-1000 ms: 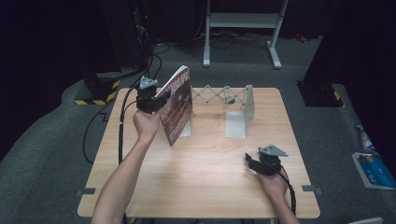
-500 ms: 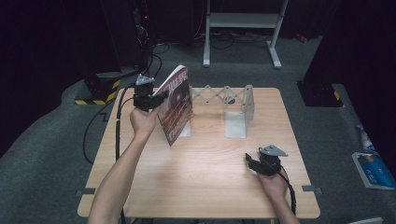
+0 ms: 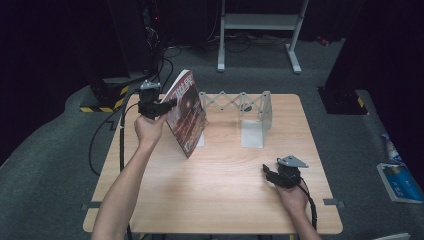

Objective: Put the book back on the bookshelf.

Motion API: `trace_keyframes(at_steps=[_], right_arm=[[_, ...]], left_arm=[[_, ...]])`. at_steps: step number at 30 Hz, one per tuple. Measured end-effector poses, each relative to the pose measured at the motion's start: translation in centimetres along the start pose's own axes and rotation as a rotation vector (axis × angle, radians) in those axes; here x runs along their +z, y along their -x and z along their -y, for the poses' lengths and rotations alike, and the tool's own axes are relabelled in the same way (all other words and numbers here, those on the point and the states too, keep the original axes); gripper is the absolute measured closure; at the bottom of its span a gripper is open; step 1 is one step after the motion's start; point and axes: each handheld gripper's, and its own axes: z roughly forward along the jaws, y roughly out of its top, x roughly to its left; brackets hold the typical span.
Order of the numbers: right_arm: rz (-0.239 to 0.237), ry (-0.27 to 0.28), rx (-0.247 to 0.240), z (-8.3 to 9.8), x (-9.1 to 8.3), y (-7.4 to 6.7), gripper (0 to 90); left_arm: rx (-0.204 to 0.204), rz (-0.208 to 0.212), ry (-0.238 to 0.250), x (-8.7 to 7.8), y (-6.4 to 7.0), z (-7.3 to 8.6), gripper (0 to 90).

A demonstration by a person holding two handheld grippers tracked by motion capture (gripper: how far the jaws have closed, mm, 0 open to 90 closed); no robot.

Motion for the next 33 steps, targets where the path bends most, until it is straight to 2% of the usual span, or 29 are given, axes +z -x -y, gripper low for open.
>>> trace_keyframes(at_steps=[7, 14, 24, 33], right_arm=[[-0.001, 0.001, -0.001, 0.0, 0.0, 0.0, 34.2], [-0.001, 0.001, -0.002, 0.0, 0.0, 0.0, 34.2], [0.0, 0.001, -0.002, 0.0, 0.0, 0.0, 34.2], [-0.001, 0.001, -0.002, 0.0, 0.0, 0.0, 34.2]], left_arm=[[0.006, -0.005, -0.01, 0.0, -0.3, 0.2, 76.6], [-0.012, 0.003, -0.019, 0.0, -0.7, 0.6, 75.7], [0.003, -0.003, -0.034, 0.1, -0.7, 1.0, 72.3], [0.005, -0.017, -0.043, -0.1, -0.8, 1.0, 62.0]])
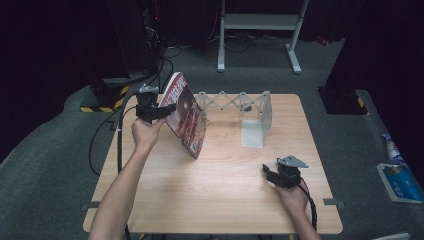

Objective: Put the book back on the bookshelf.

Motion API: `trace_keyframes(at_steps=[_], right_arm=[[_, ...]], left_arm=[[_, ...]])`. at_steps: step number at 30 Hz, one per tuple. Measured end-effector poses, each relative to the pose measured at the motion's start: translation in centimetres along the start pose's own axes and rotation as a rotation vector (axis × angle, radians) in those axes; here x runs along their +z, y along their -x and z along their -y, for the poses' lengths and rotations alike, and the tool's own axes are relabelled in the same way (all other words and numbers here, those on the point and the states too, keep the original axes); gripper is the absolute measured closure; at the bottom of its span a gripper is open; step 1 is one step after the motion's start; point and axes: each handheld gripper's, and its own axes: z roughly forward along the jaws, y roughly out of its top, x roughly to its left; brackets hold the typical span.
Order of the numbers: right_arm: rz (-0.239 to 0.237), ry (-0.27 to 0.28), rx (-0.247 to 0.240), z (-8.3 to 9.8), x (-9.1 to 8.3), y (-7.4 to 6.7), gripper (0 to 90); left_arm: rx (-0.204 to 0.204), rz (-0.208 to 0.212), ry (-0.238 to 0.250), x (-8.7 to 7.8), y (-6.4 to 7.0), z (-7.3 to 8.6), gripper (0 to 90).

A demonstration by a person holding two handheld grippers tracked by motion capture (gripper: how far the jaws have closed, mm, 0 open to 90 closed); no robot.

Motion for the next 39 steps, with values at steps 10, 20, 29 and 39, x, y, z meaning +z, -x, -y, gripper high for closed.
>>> trace_keyframes(at_steps=[10, 20, 29, 39], right_arm=[[0.0, 0.0, 0.0, 0.0, 0.0, 0.0, 34.2], [0.0, 0.0, 0.0, 0.0, 0.0, 0.0, 34.2], [0.001, -0.001, 0.0, 0.0, 0.0, 0.0, 34.2], [0.0, 0.0, 0.0, 0.0, 0.0, 0.0, 34.2]], left_arm=[[0.017, -0.03, 0.036, -0.9, 0.2, -0.1, 46.3], [0.008, -0.014, 0.08, -2.1, 0.0, 0.0, 43.0], [0.012, -0.005, 0.099, -2.8, 0.0, 0.0, 42.0], [0.013, 0.01, 0.131, -4.1, 0.1, 0.0, 42.0]])
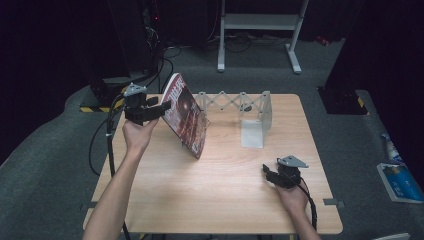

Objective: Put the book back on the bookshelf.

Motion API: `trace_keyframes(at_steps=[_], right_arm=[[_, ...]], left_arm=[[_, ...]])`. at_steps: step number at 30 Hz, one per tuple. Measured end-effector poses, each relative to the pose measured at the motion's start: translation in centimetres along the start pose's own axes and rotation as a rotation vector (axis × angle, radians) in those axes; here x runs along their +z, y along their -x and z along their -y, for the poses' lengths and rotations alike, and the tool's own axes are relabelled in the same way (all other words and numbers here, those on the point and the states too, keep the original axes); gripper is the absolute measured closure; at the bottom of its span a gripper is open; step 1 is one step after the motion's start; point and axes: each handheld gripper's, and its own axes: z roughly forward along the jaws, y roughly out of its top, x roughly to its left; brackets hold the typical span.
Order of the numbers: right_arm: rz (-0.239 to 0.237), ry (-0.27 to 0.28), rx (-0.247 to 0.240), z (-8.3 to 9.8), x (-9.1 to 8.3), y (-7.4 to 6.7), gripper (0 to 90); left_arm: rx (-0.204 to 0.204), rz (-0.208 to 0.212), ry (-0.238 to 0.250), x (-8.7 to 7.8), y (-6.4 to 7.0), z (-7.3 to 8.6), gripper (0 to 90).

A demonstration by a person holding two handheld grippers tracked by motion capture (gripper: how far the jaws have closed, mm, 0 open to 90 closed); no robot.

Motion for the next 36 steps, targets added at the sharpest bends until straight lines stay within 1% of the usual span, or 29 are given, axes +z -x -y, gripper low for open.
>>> trace_keyframes(at_steps=[5, 8, 13, 22, 24, 28, 36], right_arm=[[0.0, 0.0, 0.0, 0.0, 0.0, 0.0, 34.2], [0.0, -0.001, 0.0, 0.0, 0.0, 0.0, 34.2], [0.0, 0.0, 0.0, 0.0, 0.0, 0.0, 34.2], [0.0, 0.0, 0.001, 0.0, 0.0, 0.0, 34.2], [0.0, 0.0, 0.0, 0.0, 0.0, 0.0, 34.2], [0.0, 0.0, 0.001, 0.0, 0.0, 0.0, 34.2], [-0.001, -0.001, 0.0, 0.0, 0.0, 0.0, 34.2]], left_arm=[[0.008, -0.003, 0.021, -0.9, -0.1, -0.1, 42.6], [-0.005, 0.004, 0.038, -1.5, -0.2, 0.2, 42.8], [-0.018, 0.006, 0.044, -1.9, -0.7, 0.7, 43.1], [-0.033, 0.015, 0.075, -3.2, -1.1, 1.5, 43.8], [-0.031, 0.013, 0.08, -3.5, -1.2, 1.6, 43.8], [-0.053, 0.019, 0.099, -4.2, -1.5, 2.1, 44.0], [-0.057, 0.008, 0.094, -5.2, -1.9, 2.9, 44.4]])
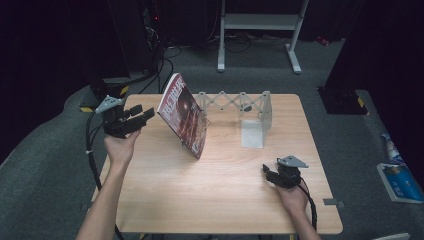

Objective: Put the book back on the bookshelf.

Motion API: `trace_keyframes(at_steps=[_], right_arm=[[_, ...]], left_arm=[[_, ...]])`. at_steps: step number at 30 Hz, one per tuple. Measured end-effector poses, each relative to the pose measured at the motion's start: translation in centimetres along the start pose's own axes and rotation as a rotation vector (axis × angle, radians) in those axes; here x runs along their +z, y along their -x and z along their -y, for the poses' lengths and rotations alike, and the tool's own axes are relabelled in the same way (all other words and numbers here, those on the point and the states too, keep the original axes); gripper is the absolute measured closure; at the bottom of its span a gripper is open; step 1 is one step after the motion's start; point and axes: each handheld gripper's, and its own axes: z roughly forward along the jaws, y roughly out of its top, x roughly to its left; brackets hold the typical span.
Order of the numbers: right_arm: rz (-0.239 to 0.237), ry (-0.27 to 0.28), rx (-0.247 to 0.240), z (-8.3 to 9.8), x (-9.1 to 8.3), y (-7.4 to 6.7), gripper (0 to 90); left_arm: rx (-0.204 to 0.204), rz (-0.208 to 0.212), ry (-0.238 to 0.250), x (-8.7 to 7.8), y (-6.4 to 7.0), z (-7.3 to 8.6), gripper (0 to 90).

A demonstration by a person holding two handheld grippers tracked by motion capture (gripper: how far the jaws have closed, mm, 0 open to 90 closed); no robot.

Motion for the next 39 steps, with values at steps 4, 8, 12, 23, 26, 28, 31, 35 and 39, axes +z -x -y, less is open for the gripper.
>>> trace_keyframes(at_steps=[4, 8, 12, 23, 26, 28, 31, 35, 39], right_arm=[[0.0, -0.001, 0.001, 0.0, 0.0, 0.0, 34.2], [0.0, 0.0, 0.0, 0.0, 0.0, 0.0, 34.2], [0.0, -0.001, 0.001, 0.0, 0.0, 0.0, 34.2], [0.0, 0.0, -0.001, 0.0, 0.0, 0.0, 34.2], [0.0, 0.0, 0.0, 0.0, 0.0, 0.0, 34.2], [0.0, 0.0, 0.0, 0.0, 0.0, 0.0, 34.2], [0.0, 0.0, 0.0, 0.0, 0.0, 0.0, 34.2], [0.0, -0.001, -0.001, 0.0, 0.0, 0.0, 34.2], [0.0, -0.002, -0.001, 0.0, 0.0, 0.0, 34.2]], left_arm=[[-0.001, -0.01, -0.003, -0.4, -0.2, 0.5, 45.5], [0.002, -0.011, -0.009, -0.6, -0.3, 0.8, 45.8], [0.002, -0.011, -0.01, -0.9, -0.3, 1.3, 45.9], [-0.003, 0.005, -0.028, -1.2, -0.1, 2.3, 46.7], [-0.006, 0.011, -0.031, -1.2, 0.0, 2.6, 46.7], [-0.005, 0.014, -0.034, -1.3, 0.1, 2.8, 46.6], [-0.007, 0.015, -0.041, -1.3, 0.1, 3.2, 47.0], [-0.007, 0.016, -0.052, -1.2, 0.1, 3.6, 47.6], [-0.014, 0.022, -0.06, -1.2, 0.1, 4.1, 47.8]])
